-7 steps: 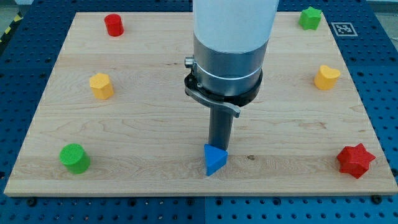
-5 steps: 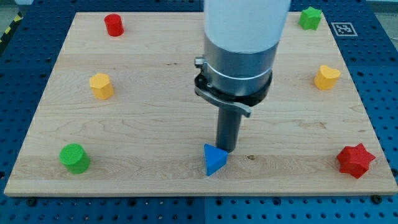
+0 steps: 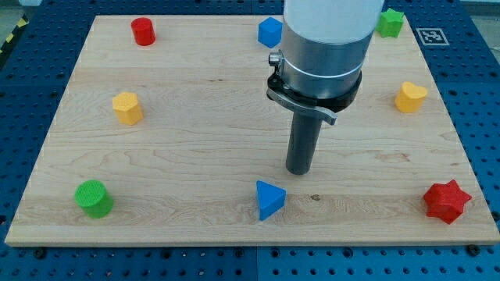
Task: Push the red star diagonally to the yellow heart
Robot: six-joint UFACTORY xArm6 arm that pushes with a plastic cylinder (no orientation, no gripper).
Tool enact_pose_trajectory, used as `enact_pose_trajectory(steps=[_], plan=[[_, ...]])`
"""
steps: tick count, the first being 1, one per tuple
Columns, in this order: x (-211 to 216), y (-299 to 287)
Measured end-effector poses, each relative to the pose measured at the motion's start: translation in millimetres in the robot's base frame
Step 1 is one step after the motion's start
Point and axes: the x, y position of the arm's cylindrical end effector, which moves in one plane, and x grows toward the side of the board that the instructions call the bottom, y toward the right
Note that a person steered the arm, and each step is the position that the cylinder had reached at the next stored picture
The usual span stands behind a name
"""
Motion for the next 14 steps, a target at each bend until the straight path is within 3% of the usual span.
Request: enact_pose_trajectory(steps=[2,4,9,11,14], plan=[[-11.7,10.9],[-18.9,62.4],[-18.6,284.8],[-17.6,286.0],[75.8,282.9]])
